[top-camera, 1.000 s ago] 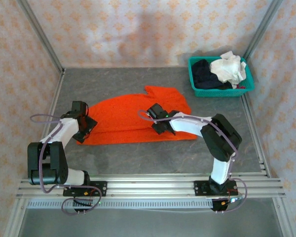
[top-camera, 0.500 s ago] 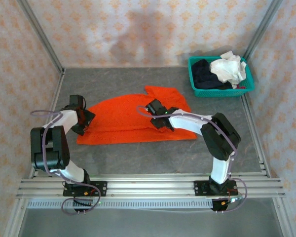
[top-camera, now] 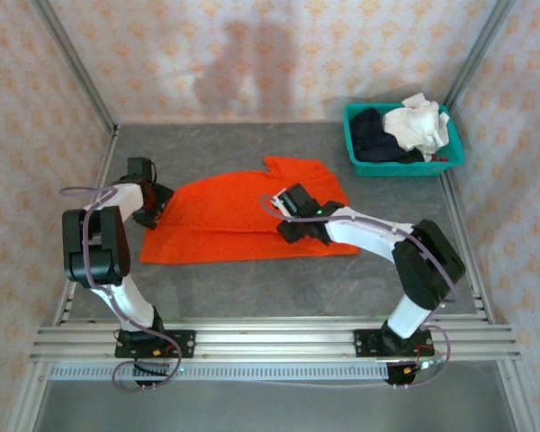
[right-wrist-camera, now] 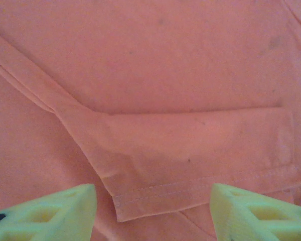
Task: Fold and stack the t-shirts
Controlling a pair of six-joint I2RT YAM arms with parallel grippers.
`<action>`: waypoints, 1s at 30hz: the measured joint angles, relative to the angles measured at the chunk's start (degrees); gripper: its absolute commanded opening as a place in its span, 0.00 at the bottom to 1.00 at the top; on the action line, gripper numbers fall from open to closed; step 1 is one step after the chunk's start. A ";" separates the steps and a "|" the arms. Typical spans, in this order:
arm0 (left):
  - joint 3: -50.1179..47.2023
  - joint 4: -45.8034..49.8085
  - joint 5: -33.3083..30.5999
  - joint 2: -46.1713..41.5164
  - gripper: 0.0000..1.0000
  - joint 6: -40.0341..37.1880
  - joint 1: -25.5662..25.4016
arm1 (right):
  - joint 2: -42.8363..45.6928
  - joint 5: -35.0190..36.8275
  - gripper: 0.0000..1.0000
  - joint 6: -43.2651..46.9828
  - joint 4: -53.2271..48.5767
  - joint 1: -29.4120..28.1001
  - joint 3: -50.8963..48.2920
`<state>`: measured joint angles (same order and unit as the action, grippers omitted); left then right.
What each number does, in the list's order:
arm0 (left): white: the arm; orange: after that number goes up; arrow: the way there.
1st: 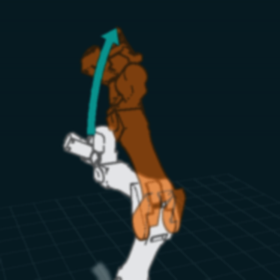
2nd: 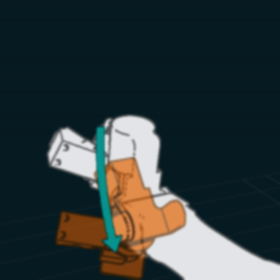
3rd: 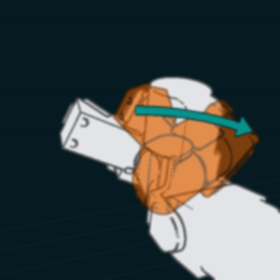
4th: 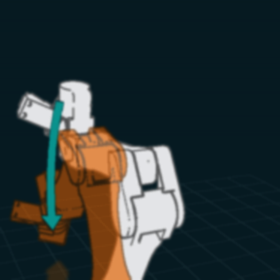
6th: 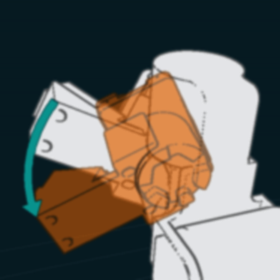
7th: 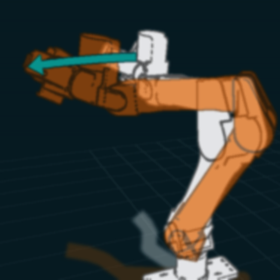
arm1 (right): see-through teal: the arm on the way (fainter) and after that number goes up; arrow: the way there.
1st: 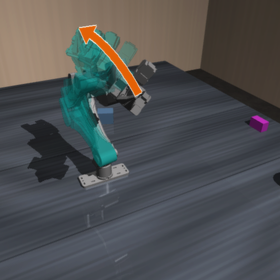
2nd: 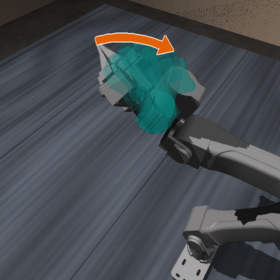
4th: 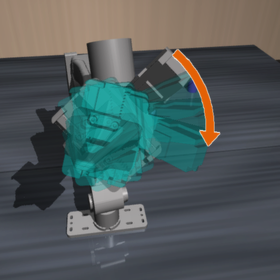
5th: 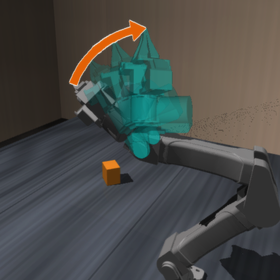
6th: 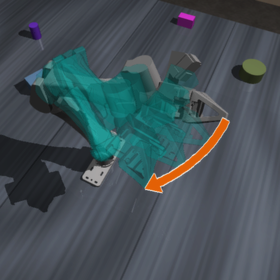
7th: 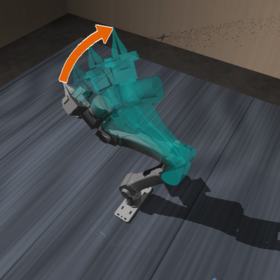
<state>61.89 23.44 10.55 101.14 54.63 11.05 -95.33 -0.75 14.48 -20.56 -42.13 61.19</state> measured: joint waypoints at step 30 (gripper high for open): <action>-8.33 1.60 1.49 -15.19 0.92 -2.60 -6.60 | -5.99 -18.82 0.18 -39.74 -5.60 6.56 0.37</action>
<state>53.56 25.04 12.03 85.95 52.03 4.45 -101.32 -19.57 -25.26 -26.15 -35.57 61.56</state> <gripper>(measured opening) 0.919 0.203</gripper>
